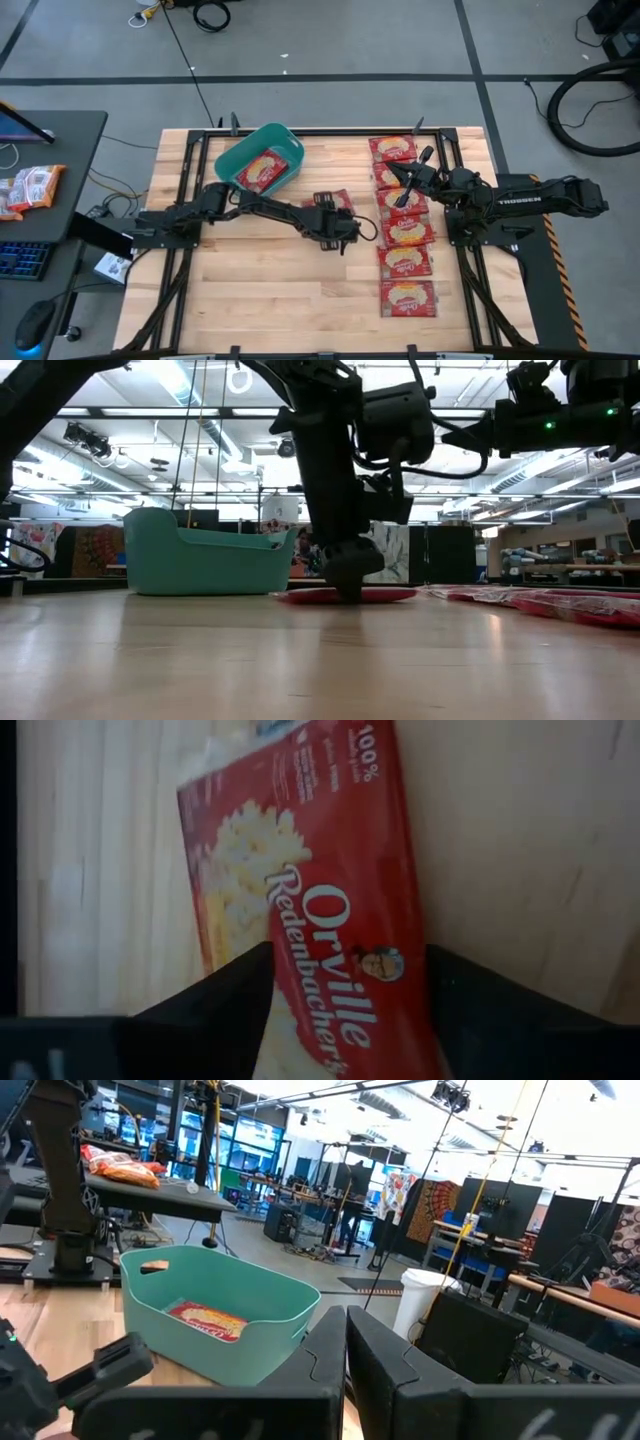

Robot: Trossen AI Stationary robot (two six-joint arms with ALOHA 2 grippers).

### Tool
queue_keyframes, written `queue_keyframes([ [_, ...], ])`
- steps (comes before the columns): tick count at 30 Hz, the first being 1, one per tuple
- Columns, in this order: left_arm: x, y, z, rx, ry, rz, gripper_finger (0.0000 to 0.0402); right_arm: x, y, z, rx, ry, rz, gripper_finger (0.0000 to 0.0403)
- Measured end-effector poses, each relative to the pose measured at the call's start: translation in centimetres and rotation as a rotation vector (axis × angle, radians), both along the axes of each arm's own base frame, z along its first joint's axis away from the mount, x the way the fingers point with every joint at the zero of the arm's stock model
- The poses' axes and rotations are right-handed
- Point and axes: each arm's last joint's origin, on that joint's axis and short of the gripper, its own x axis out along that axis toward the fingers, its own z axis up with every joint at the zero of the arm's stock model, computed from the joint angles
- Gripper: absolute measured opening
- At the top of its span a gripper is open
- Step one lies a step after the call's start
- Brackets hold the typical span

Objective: Sort popcorn bags into baskets
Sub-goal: Put the popcorn bag into the bin

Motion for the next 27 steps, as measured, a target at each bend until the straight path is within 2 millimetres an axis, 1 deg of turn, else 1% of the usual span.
queue_keyframes([
  [6, 0.0, 0.7, -0.1, -0.070, 0.016, 0.000, 0.0161, 0.0, 0.0, 0.0, 0.000, 0.000, 0.000, 0.0020],
  [12, -0.3, 1.5, -0.2, -0.064, 0.055, 0.015, 0.0070, 0.0, 0.0, 0.0, 0.000, 0.000, 0.000, 0.0020],
  [15, -0.5, 1.5, 0.0, -0.058, 0.073, 0.009, 0.0026, 0.0, 0.0, 0.0, 0.000, 0.000, 0.000, 0.0020],
  [16, -0.6, 1.5, 0.2, -0.063, 0.080, 0.004, 0.0019, 0.0, 0.0, 0.0, 0.000, 0.000, 0.000, 0.0020],
  [19, -1.0, 1.5, 1.1, -0.083, 0.083, 0.006, 0.0019, 0.0, 0.0, 0.0, 0.000, 0.001, 0.000, 0.0020],
  [24, -2.2, 1.8, 4.2, -0.097, 0.052, 0.072, 0.0019, 0.0, 0.0, -0.1, 0.001, 0.008, 0.000, 0.0020],
  [27, -3.1, 2.0, 5.9, -0.075, 0.046, 0.120, 0.0019, 0.0, 0.0, -0.1, 0.002, 0.014, 0.000, 0.0020],
])
